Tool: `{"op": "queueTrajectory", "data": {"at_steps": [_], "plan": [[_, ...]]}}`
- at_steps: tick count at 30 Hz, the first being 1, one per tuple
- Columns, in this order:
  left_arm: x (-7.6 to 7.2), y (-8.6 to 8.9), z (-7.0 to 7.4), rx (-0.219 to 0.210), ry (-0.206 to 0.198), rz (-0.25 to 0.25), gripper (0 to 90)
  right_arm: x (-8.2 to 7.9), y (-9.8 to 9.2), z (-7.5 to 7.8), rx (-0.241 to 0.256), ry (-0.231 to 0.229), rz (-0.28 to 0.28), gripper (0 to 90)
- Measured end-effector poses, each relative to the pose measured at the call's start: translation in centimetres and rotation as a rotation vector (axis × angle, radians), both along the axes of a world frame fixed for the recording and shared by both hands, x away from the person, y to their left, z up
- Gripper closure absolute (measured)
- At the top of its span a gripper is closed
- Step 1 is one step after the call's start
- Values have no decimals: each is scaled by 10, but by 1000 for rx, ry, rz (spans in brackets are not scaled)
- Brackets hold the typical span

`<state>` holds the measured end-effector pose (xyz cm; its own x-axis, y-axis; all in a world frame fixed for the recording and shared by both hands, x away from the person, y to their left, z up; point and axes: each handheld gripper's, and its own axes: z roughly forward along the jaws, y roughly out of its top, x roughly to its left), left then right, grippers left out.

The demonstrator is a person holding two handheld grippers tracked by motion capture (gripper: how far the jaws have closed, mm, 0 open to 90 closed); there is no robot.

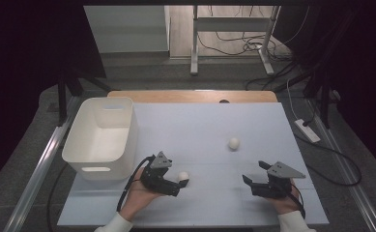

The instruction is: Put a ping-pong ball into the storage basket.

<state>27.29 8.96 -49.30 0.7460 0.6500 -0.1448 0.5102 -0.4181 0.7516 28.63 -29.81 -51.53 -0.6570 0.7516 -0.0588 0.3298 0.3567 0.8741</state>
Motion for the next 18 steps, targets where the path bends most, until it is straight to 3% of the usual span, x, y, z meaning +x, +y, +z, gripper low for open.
{"op": "queueTrajectory", "data": {"at_steps": [10, 18], "plan": [[10, -14, -4, 45, 15, -34, 84, 0, 0, 0, -1, 1, -3, 171], [16, -21, -12, 111, 43, -51, 84, 0, 0, 0, -3, 2, -1, 170]]}}
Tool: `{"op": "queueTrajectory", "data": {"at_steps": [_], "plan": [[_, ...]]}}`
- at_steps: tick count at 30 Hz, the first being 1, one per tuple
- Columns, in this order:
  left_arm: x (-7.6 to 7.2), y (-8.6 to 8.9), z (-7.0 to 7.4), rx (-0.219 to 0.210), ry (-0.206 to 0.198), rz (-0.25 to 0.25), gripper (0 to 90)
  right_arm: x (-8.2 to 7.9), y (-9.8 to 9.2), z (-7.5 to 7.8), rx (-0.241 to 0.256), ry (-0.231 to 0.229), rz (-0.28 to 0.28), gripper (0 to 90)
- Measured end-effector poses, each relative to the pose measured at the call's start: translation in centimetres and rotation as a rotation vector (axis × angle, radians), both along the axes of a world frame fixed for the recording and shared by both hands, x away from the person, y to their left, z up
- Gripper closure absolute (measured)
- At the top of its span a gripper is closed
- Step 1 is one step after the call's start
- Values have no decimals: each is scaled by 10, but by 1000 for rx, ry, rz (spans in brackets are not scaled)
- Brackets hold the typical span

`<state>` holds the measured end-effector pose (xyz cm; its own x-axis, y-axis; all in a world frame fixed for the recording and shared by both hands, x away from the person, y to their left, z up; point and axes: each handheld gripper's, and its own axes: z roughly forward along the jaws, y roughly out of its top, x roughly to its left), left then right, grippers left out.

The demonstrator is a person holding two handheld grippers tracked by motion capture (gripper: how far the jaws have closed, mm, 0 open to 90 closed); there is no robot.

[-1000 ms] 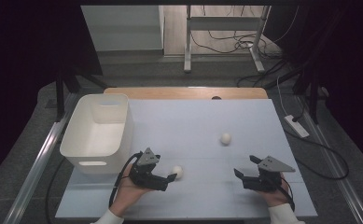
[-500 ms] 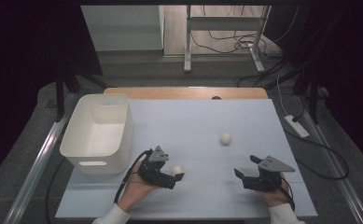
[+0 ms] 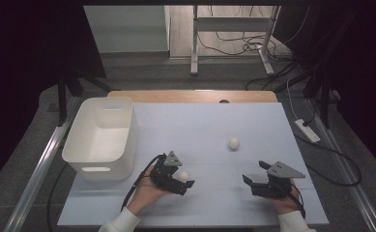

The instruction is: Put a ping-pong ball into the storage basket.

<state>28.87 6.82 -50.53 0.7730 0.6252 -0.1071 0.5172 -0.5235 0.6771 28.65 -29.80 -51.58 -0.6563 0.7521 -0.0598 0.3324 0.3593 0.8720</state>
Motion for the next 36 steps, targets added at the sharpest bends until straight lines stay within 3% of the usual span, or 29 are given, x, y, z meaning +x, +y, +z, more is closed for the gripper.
{"op": "queueTrajectory", "data": {"at_steps": [11, 23, 36], "plan": [[1, -3, -5, 33, 27, -11, 95, 0, 0, 0, -5, -1, 0, 170], [1, -5, -9, 73, 30, -12, 187, 0, 0, 0, -10, -1, -1, 170], [0, -7, -13, 109, 23, -11, 499, 0, -1, 0, -7, -11, -9, 171]]}}
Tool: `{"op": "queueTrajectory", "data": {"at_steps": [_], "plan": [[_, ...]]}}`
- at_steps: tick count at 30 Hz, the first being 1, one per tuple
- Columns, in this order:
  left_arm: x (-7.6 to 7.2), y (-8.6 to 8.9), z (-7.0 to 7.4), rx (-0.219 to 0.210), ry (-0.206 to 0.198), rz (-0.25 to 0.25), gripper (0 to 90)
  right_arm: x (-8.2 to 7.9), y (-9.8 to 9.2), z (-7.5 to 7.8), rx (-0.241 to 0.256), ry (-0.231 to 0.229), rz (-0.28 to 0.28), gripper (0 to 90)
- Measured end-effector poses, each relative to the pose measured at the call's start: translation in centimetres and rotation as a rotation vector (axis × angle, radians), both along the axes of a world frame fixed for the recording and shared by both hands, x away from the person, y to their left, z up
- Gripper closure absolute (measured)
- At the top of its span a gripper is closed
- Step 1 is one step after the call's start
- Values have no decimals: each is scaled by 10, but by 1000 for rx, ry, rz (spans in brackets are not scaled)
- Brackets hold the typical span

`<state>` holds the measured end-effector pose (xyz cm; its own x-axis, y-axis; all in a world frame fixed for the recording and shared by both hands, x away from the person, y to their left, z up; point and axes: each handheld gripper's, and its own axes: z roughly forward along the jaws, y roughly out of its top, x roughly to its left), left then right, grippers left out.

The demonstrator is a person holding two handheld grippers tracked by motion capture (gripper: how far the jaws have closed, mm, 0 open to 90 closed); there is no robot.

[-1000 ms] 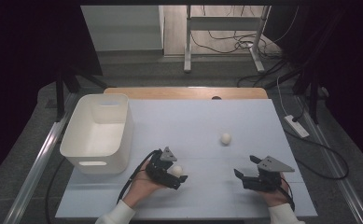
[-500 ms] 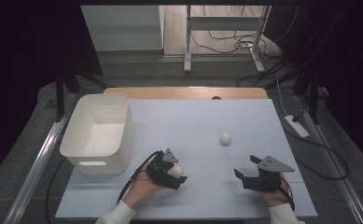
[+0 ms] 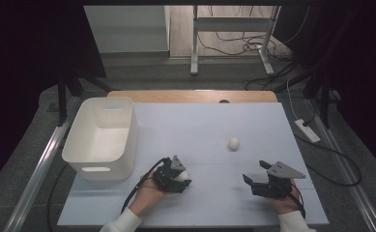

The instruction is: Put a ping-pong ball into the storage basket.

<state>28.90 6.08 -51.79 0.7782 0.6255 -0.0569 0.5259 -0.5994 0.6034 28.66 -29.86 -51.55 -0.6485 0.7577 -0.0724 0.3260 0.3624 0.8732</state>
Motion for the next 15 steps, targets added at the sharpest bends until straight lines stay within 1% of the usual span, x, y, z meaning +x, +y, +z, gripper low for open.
{"op": "queueTrajectory", "data": {"at_steps": [2, 4, 6, 11, 15], "plan": [[0, 0, 0, 2, 0, -1, 504, 0, 0, 0, 0, 0, 0, 171], [-3, 0, 2, -6, -12, -9, 507, 0, 0, 0, -1, -3, 0, 171], [-3, 0, 3, -11, -14, -13, 508, 0, 0, 0, -1, -3, -1, 171], [-5, 3, 8, -40, -34, -2, 509, 0, 0, 0, 2, -5, -3, 171], [-7, 7, 12, -72, -54, 15, 509, 0, 0, 0, 0, -4, -3, 171]]}}
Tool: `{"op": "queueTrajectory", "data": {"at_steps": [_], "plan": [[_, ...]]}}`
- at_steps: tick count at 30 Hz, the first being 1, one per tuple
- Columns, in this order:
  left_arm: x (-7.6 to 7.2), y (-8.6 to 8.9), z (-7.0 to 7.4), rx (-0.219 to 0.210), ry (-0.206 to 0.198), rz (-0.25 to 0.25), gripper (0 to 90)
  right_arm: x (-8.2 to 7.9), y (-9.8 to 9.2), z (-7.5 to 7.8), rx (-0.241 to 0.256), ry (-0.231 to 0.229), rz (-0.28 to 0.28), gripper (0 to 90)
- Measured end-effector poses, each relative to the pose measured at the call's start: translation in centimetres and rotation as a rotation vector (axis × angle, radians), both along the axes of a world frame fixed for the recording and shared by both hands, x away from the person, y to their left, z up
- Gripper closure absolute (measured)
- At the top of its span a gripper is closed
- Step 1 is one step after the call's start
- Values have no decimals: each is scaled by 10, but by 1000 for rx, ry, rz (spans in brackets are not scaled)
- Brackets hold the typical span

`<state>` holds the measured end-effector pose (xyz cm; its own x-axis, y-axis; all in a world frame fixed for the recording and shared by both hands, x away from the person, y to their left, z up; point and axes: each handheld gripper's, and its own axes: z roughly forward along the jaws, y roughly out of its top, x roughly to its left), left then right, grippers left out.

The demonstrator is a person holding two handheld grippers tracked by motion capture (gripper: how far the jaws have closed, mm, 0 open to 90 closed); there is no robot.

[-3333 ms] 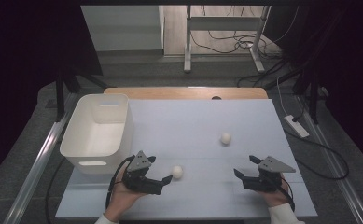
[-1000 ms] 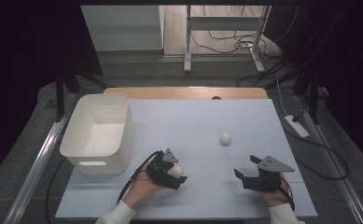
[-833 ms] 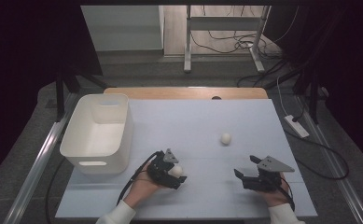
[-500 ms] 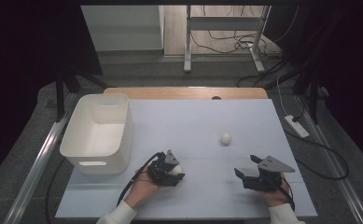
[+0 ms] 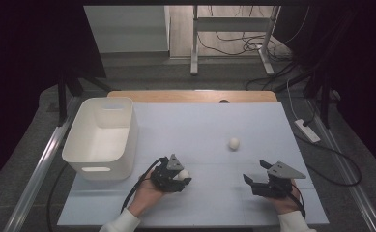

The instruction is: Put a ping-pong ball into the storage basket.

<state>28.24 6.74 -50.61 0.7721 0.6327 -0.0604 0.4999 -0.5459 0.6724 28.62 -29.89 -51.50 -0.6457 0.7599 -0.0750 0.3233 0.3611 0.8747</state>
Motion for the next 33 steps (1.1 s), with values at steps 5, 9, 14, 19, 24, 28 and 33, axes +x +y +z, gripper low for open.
{"op": "queueTrajectory", "data": {"at_steps": [5, 9, 14, 19, 24, 28, 33], "plan": [[0, 4, 3, -21, -14, 11, 509, 0, 0, 0, 0, -1, -1, 171], [-1, 8, 6, -55, -32, 19, 509, 0, 0, 0, 1, -3, -2, 171], [-2, 13, 12, -82, -61, 33, 509, 0, 0, 0, 3, -4, -1, 171], [-4, 18, 18, -116, -84, 41, 509, 0, 0, 0, 3, -5, -1, 171], [-6, 19, 22, -125, -98, 39, 508, 0, 0, 0, -1, -4, -2, 171], [-7, 22, 26, -141, -117, 38, 508, 0, 0, 0, 2, -5, -2, 171], [-8, 24, 28, -158, -128, 45, 508, 0, 0, 0, -1, -3, -3, 171]]}}
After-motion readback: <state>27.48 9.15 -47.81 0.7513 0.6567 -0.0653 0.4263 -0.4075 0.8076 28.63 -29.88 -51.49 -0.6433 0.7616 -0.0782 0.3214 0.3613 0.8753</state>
